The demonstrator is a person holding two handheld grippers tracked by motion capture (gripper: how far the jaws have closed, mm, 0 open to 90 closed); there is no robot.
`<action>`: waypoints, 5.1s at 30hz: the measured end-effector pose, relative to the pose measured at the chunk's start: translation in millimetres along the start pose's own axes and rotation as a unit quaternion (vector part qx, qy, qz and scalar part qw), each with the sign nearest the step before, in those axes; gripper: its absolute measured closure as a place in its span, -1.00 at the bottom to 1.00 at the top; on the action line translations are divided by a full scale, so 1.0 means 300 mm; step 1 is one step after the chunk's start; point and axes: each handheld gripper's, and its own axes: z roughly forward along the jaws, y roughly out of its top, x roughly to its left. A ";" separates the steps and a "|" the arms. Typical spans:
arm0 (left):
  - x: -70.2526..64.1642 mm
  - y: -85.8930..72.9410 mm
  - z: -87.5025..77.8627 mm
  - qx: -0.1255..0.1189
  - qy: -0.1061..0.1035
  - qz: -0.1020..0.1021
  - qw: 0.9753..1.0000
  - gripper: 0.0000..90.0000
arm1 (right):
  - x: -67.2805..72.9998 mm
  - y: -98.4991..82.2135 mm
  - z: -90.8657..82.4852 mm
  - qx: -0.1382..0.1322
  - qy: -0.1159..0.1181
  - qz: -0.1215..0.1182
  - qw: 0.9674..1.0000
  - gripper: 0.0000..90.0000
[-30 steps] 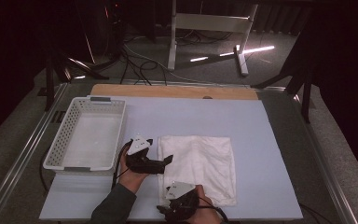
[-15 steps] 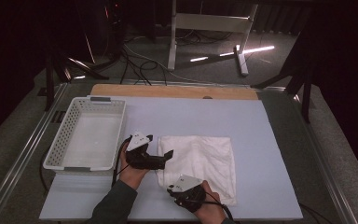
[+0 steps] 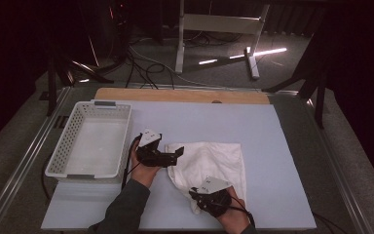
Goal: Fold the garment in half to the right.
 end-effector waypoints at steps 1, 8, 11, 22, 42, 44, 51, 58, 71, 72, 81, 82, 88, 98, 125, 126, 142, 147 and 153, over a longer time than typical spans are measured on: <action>0.000 0.000 0.000 0.000 0.000 0.000 1.000 -0.99 | 0.000 0.000 0.000 0.000 0.000 0.000 1.000 0.82; 0.039 -0.004 0.053 0.017 0.019 -0.017 1.000 -0.99 | -0.023 -0.005 -0.015 -0.004 -0.009 0.007 1.000 0.82; 0.057 -0.013 0.076 0.032 0.030 -0.023 0.999 -0.99 | -0.027 -0.007 -0.017 -0.005 -0.009 0.011 1.000 0.82; 0.088 -0.040 0.153 0.114 0.067 -0.032 0.991 -0.68 | -0.062 -0.015 -0.038 -0.006 -0.022 0.026 0.999 0.82; 0.117 -0.087 0.177 0.152 0.072 -0.036 0.985 -0.06 | -0.095 -0.025 -0.064 -0.012 -0.029 0.039 0.999 0.82; 0.113 -0.088 0.176 0.153 0.064 -0.038 0.985 0.03 | -0.095 -0.025 -0.064 -0.013 -0.027 0.038 0.999 0.82; 0.108 -0.092 0.173 0.168 0.041 -0.045 0.984 0.65 | -0.092 -0.023 -0.064 -0.014 -0.021 0.041 0.999 0.82; 0.112 -0.065 0.167 0.159 0.036 -0.053 0.985 0.91 | -0.068 -0.016 -0.064 -0.016 -0.003 0.040 0.999 0.82; 0.104 0.052 0.155 0.132 0.052 -0.037 0.989 0.91 | 0.040 0.048 -0.034 -0.037 0.041 0.006 0.998 0.84; 0.106 0.056 0.156 0.134 0.053 -0.037 0.989 0.91 | 0.043 0.053 -0.032 -0.037 0.039 0.004 0.999 0.84; 0.134 0.078 0.122 0.123 0.079 -0.053 0.988 0.91 | 0.047 0.087 -0.015 -0.054 0.036 0.005 0.998 0.84; 0.139 0.080 0.113 0.119 0.081 -0.060 0.988 0.91 | 0.048 0.091 -0.013 -0.055 0.038 0.005 0.998 0.84; 0.147 0.091 0.113 0.112 0.075 -0.075 0.988 0.91 | 0.048 0.105 -0.013 -0.063 0.036 0.005 0.997 0.84; 0.092 0.146 0.178 0.111 0.042 -0.069 0.991 0.91 | -0.020 0.056 -0.074 -0.066 0.016 0.033 0.997 0.84; -0.133 0.227 0.388 0.121 -0.025 -0.027 0.992 0.91 | -0.110 -0.084 -0.178 -0.027 -0.027 0.074 0.997 0.84; -0.140 0.226 0.397 0.122 -0.028 -0.027 0.992 0.91 | -0.113 -0.088 -0.177 -0.028 -0.030 0.070 0.997 0.84; -0.200 0.211 0.457 0.120 -0.051 -0.037 0.991 0.86 | -0.154 -0.129 -0.197 -0.008 -0.050 0.093 0.994 0.84; -0.209 0.207 0.460 0.109 -0.063 -0.043 0.991 0.40 | -0.176 -0.145 -0.205 -0.002 -0.061 0.104 0.993 0.84; -0.189 0.203 0.436 0.110 -0.050 -0.040 0.992 -0.01 | -0.189 -0.156 -0.209 0.000 -0.067 0.112 0.991 0.84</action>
